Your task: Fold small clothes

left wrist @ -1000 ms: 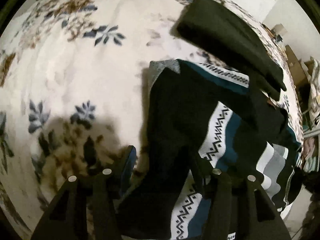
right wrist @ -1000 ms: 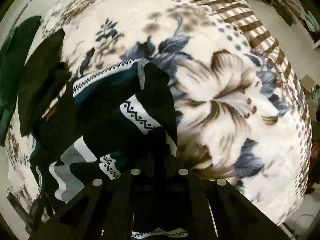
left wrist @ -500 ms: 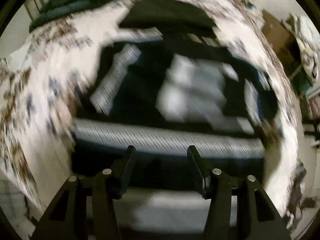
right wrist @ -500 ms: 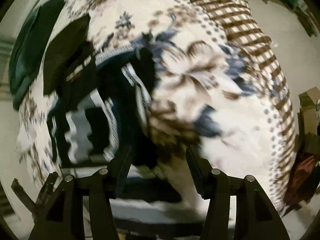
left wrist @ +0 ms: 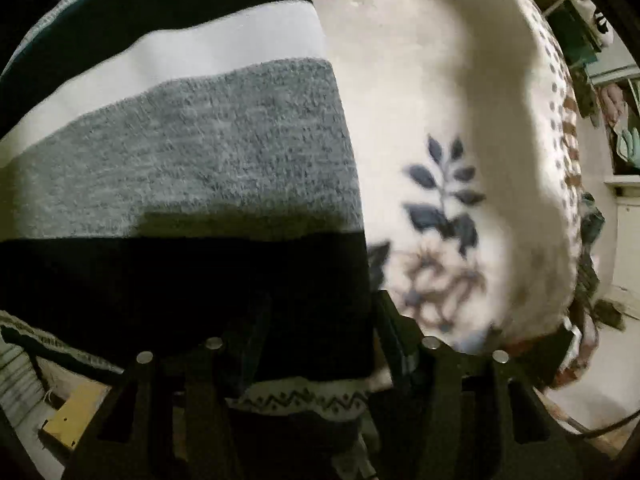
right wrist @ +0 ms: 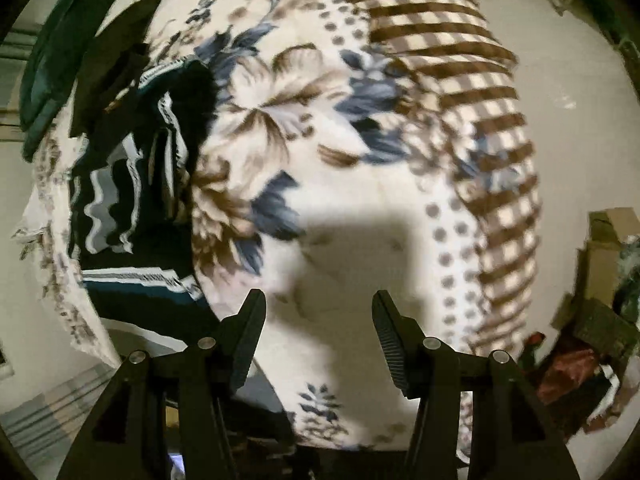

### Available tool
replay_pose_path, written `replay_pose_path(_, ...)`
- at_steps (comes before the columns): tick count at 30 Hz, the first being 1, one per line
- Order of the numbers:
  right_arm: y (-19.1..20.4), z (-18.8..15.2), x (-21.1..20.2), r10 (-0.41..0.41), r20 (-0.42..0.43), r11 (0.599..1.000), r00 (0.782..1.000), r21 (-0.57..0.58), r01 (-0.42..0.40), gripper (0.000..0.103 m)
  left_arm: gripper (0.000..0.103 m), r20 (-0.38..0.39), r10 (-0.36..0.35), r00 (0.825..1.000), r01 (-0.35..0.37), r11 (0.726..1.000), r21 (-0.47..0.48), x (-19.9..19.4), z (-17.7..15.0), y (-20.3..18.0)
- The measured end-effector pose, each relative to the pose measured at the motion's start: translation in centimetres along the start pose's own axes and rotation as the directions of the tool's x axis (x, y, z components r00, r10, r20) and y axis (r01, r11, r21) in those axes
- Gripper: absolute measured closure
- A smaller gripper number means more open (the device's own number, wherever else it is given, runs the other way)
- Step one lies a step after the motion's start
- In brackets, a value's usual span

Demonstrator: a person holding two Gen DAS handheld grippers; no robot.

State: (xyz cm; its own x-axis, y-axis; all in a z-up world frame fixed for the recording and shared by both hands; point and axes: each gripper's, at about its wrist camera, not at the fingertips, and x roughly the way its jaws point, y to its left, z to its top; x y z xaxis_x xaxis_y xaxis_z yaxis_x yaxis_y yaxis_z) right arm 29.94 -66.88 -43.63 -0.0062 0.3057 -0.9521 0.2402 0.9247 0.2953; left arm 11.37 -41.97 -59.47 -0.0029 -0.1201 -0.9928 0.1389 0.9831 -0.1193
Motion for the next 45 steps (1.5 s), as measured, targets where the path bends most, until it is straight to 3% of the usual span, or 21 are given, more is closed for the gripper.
replay_pose_path(2,0.8,1.4,0.4,0.07,0.0,0.998,0.998,-0.005,-0.07,0.046,0.095,0.057,0.053,0.997,-0.054,0.999,0.004,-1.0,0.0,0.1)
replay_pose_path(10,5.5,10.6,3.5,0.328,0.022,0.945,0.944,0.005,-0.328,0.044,0.096,0.195,0.082,0.977,-0.068,0.994,-0.081,-6.4,-0.8,4.2)
replay_pose_path(15,6.6,14.9,6.6,0.373,0.0,0.925,0.928,0.076,-0.372,0.039,0.096,0.262,0.094,0.961,-0.063,0.99,-0.126,-10.7,-1.7,6.3)
replay_pose_path(19,7.0,16.3,9.6,0.417,-0.056,0.904,0.907,0.129,-0.408,0.039,0.096,0.294,0.098,0.951,-0.057,0.988,-0.145,-12.7,-3.4,6.5)
replay_pose_path(21,7.6,16.4,10.8,0.404,-0.091,0.91,0.91,0.138,-0.391,0.041,0.096,0.299,0.1,0.949,-0.056,0.987,-0.154,-14.0,-3.9,7.2)
replay_pose_path(22,7.9,16.4,11.0,0.394,-0.098,0.915,0.914,0.133,-0.38,0.047,0.096,0.302,0.1,0.948,-0.054,0.986,-0.158,-14.5,-4.1,7.5)
replay_pose_path(24,9.1,16.3,10.7,0.374,-0.096,0.925,0.922,0.108,-0.364,0.09,0.096,0.313,0.097,0.945,-0.043,0.983,-0.177,-15.5,-4.3,8.0)
replay_pose_path(30,13.8,15.7,6.1,0.317,-0.038,0.948,0.948,0.027,-0.316,0.095,0.097,0.352,0.066,0.934,0.025,0.969,-0.246,-18.5,-4.6,12.1)
replay_pose_path(35,20.7,15.0,1.7,0.249,-0.023,0.965,0.968,-0.072,-0.25,0.095,0.097,0.397,0.047,0.917,0.092,0.942,-0.324,-20.4,-5.3,17.2)
replay_pose_path(41,31.6,14.4,0.0,0.183,-0.008,0.973,0.983,-0.146,-0.182,0.095,0.097,0.414,0.013,0.91,0.181,0.887,-0.425,-20.7,-7.0,24.4)
replay_pose_path(45,41.1,13.9,2.6,0.127,0.004,0.972,0.992,-0.201,-0.124,0.095,0.097,0.442,0.013,0.897,0.218,0.857,-0.467,-20.3,-7.8,30.1)
